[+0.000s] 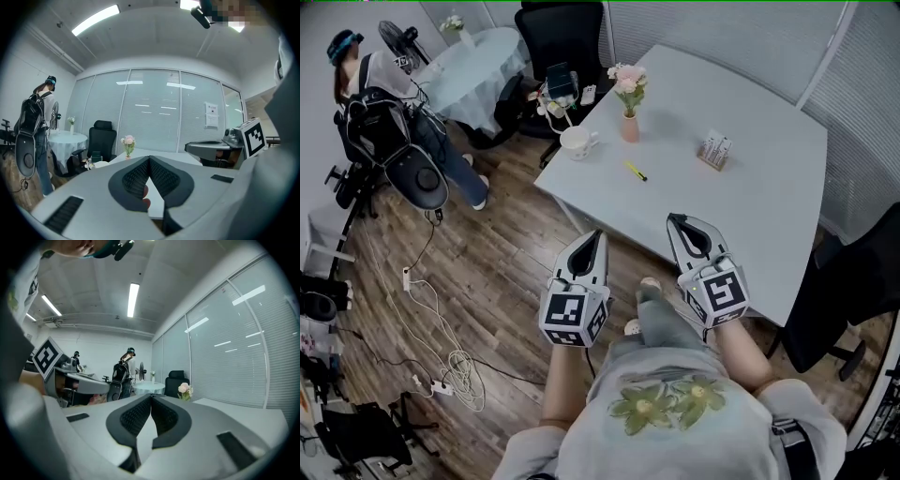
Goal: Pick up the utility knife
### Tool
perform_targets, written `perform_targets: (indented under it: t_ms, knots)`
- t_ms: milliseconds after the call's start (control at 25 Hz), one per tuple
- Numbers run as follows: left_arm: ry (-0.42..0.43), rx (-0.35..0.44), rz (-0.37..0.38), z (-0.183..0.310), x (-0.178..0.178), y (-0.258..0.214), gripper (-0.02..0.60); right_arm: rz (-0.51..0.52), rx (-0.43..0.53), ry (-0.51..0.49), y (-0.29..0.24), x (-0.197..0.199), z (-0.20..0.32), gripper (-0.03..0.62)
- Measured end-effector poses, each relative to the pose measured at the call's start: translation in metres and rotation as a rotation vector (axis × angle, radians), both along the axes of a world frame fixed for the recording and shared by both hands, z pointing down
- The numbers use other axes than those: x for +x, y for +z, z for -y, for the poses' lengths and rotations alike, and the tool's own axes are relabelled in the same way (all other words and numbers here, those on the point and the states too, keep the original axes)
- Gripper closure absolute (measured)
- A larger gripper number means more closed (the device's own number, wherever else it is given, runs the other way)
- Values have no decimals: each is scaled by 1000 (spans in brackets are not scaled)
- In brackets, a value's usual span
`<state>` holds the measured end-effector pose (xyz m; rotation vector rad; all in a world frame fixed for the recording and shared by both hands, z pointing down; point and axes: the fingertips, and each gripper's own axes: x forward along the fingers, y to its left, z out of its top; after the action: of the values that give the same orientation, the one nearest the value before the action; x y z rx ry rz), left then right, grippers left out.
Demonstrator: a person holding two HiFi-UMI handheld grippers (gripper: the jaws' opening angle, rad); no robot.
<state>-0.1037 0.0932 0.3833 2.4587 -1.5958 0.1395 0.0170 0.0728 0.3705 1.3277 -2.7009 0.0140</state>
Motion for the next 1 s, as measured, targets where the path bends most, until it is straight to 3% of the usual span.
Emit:
perform_targets:
  t_ms: [280, 600, 880, 1000]
  knots:
    - [-10, 27, -8, 60, -18, -5, 574, 28, 93, 14, -30, -8, 71, 591]
    - [65, 40, 70, 121, -8, -15, 574, 55, 121, 21, -42, -15, 147, 591]
    - [49, 29, 64, 162, -18, -15, 574, 62, 110, 36, -37, -18, 193, 459]
    - [45, 20, 56, 177, -21, -10, 574, 60, 88, 32, -27, -21, 207, 448]
